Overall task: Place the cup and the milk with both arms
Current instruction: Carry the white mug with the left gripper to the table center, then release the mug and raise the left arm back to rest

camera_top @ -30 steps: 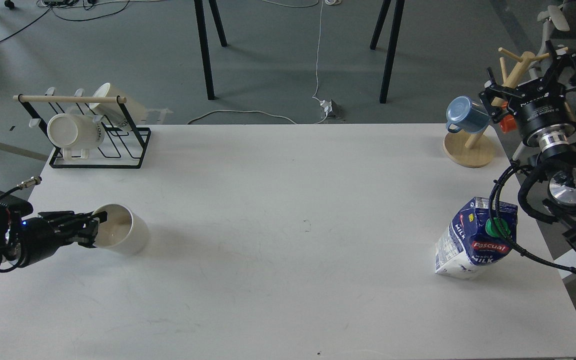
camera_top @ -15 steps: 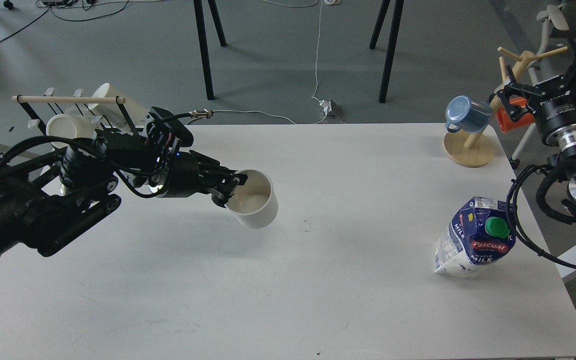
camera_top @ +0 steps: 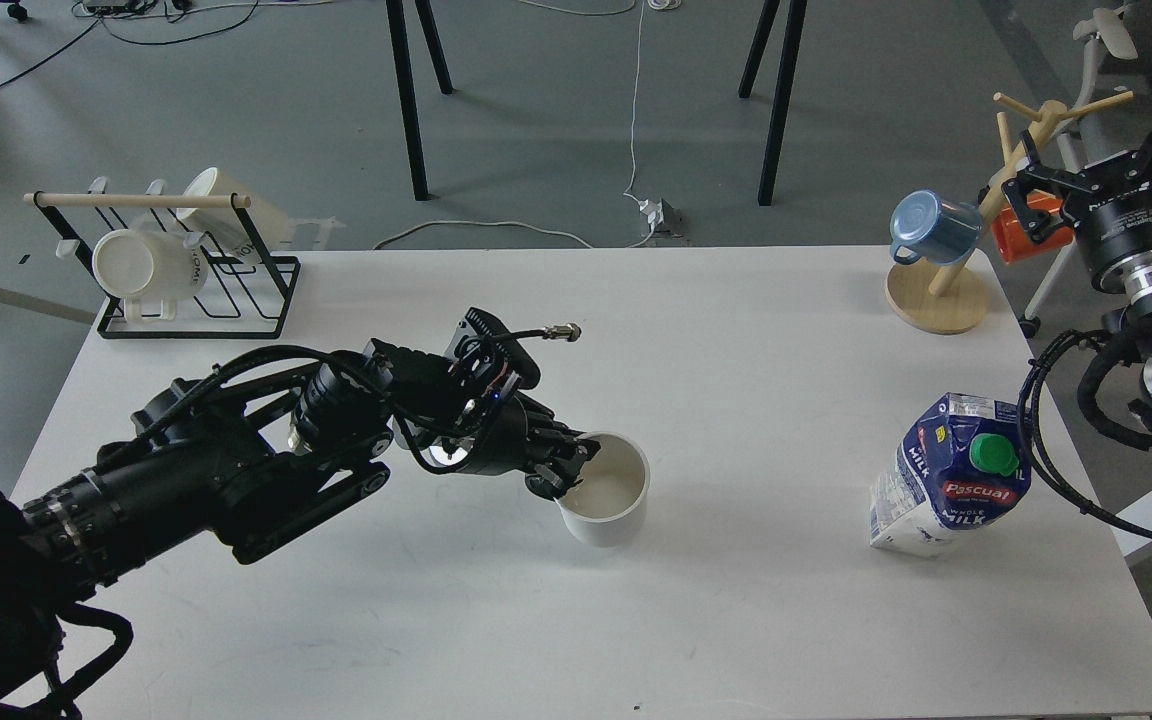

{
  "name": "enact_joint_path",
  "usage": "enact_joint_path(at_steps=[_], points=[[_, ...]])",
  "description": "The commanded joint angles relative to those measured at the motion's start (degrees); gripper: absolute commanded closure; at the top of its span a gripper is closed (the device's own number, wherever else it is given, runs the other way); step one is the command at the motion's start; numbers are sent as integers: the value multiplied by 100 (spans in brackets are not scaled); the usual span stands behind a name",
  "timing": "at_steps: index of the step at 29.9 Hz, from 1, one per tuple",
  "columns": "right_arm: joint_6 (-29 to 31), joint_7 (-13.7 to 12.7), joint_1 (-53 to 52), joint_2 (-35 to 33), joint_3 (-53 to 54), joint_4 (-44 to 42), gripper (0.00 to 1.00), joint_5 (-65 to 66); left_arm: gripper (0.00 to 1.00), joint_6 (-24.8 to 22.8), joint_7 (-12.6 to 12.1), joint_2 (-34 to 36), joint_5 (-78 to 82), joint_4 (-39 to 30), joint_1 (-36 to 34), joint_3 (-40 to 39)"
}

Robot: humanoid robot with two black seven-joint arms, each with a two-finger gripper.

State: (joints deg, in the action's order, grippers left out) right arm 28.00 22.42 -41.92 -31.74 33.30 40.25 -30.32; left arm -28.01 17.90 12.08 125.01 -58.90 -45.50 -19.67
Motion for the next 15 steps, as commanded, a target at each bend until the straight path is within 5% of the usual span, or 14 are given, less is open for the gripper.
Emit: enact_joint_path(at_steps=[1,5,15], points=[[0,-1,0,-8,-8,0,1,-1,93,146,55,-215,-1,230,23,-2],[0,-10,0,-25,-17,9,1,-1,88,252,38,-224,-1,230,41,-10],[0,-10,9,-25,-34,106,1,8,45,480,64,-48,-1,107,41,-291]])
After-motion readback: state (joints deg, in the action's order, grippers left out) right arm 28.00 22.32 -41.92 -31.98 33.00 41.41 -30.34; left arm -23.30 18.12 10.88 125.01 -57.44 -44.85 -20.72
